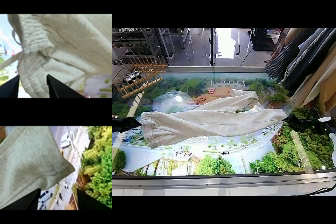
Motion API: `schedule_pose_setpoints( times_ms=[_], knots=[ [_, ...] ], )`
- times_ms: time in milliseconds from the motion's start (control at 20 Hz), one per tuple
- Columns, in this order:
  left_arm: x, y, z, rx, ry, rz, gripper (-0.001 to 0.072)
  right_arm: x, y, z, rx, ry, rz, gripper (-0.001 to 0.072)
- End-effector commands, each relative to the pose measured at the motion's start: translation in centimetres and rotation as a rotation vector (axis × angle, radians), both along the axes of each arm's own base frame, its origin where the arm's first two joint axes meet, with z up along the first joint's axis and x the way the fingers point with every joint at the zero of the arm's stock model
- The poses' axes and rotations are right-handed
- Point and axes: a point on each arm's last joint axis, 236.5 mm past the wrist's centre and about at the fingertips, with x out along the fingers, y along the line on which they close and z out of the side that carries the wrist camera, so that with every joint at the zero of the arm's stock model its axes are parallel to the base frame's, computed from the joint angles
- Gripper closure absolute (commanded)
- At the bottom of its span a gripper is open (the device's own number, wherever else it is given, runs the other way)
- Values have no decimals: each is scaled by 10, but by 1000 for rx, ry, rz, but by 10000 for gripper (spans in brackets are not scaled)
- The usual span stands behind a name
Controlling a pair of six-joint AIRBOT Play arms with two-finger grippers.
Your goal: Fold the clothes and pants, and hang the long-sleeved shirts on hangers.
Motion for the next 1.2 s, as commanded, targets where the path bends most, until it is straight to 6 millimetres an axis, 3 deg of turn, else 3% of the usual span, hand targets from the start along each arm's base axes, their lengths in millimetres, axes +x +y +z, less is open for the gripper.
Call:
schedule_pose_setpoints(
  times_ms=[0, 150, 350, 500, 600, 700, 750, 1000, 1100, 1150],
  knots=[
    [29, 33, 1, 133, -102, 76, 327, 10, 17, -4, 5, -18, 35, 173],
    [49, 33, -11, 93, -142, 121, 328, 16, 28, -7, 32, -21, 35, 173],
    [73, 0, -22, -80, -221, 64, 330, 20, 30, -7, 58, -25, 1, 176],
    [59, -23, -33, -134, -171, -47, 346, 19, 30, -7, 71, -16, -13, 176],
    [46, -25, -41, -121, -127, -98, 346, 19, 31, -7, 80, -11, -18, 175],
    [46, -23, -41, -111, -133, -100, 349, 19, 31, -7, 85, -7, -23, 175],
    [48, -21, -41, -104, -140, -92, 372, 19, 34, -7, 90, -4, -19, 175],
    [63, -9, -38, -65, -188, -39, 685, 30, 53, -7, 75, -14, -12, 190],
    [72, -9, -31, -88, -226, -3, 686, 36, 58, -7, 77, -14, -39, 224],
    [76, -11, -26, -113, -243, 10, 686, 37, 61, -7, 78, -12, -41, 291]
  ],
)
